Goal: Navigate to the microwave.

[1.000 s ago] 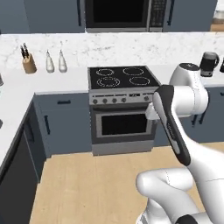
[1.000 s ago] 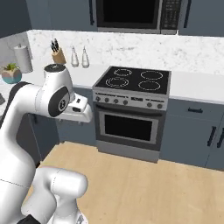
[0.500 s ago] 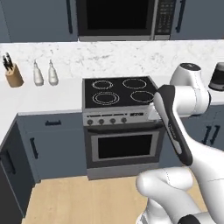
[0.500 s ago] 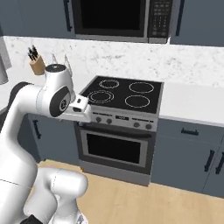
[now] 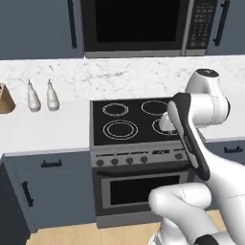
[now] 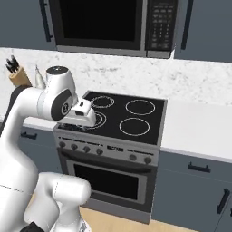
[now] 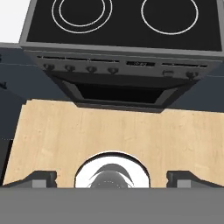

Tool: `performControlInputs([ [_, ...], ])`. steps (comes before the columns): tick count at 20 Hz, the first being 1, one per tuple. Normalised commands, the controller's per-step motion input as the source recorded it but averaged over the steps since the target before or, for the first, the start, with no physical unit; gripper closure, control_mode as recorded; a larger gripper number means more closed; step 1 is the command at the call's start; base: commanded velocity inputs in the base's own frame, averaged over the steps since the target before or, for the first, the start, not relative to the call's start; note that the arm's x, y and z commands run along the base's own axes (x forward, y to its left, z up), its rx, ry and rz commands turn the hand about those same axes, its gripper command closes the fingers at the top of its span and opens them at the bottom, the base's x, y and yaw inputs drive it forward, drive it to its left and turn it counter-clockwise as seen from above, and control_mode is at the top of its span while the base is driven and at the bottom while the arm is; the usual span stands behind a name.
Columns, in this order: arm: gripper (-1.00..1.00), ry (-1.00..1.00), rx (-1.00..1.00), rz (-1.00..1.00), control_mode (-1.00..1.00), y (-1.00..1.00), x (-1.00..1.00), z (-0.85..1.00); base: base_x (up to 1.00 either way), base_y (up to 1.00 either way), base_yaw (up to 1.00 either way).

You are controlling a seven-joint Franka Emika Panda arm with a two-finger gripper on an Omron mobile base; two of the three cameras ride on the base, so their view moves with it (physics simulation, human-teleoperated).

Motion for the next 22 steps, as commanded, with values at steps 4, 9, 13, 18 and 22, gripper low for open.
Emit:
performControlInputs([
  [4, -1.0, 0.0, 0.0, 0.0, 1.0, 0.0, 0.0, 0.0, 0.61, -0.05, -0.01],
  [9, -1.0, 0.0, 0.0, 0.0, 1.0, 0.0, 0.0, 0.0, 0.47, -0.01, -0.02],
  [13, -1.0, 0.0, 0.0, 0.0, 1.0, 0.0, 0.0, 0.0, 0.44, 0.0, -0.03],
  [18, -1.0, 0.0, 0.0, 0.0, 1.0, 0.0, 0.0, 0.0, 0.47, 0.0, -0.05],
  [22, -1.0, 0.0, 0.0, 0.0, 1.0, 0.0, 0.0, 0.0, 0.57, 0.0, -0.06],
])
